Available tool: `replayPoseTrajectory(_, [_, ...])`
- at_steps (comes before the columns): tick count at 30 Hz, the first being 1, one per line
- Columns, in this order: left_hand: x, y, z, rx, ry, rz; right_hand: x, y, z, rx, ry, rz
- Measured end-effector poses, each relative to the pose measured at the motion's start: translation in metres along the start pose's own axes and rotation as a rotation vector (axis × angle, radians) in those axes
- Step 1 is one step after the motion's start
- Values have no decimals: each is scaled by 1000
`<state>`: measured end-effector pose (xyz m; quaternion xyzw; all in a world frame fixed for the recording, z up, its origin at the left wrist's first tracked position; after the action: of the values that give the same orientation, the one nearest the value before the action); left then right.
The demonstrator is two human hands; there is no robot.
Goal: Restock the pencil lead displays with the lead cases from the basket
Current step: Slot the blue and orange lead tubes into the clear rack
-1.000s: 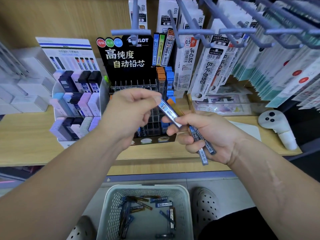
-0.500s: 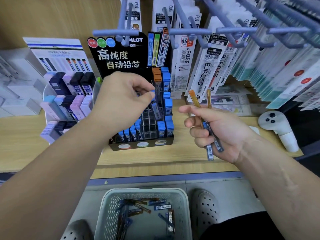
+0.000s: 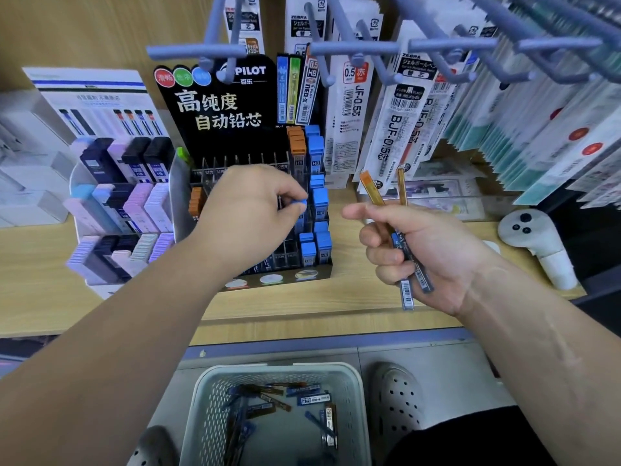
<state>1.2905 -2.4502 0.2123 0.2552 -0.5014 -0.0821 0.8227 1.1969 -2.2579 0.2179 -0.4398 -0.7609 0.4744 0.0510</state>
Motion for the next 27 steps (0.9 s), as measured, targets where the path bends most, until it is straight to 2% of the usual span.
replayPoseTrajectory(5, [-8,-1,-2,-104,19,97,-1,1,-2,-4,-20,-20])
replayPoseTrajectory(12, [-11,4,-1,-37,-31,93,1,1,-2,-10,-22,-18])
replayPoseTrajectory(16, [-14,5,-2,-40,-105,259,2,2,-2,-13,-24,-15])
replayPoseTrajectory(22, [-16,5,-1,-89,-94,400,0,3,-1,-22,-33,-22])
replayPoseTrajectory(25, [-7,6,-1,-69,-20,299,-2,4,0,-20,-41,-31])
replayPoseTrajectory(27, [4,12,-1,57,37,80,-6,4,-1,-20,-51,-39])
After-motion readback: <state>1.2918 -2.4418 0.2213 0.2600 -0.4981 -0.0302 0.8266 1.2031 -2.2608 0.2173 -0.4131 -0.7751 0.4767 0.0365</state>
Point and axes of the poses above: each hand's wrist, its own z-axis towards the middle knuckle, its own x-axis out of the back of the hand, y = z × x, the point moved 1 cm from there along z, towards the middle knuckle, and after that the axes turned 2 degrees about -x, right-handed, at the moved point
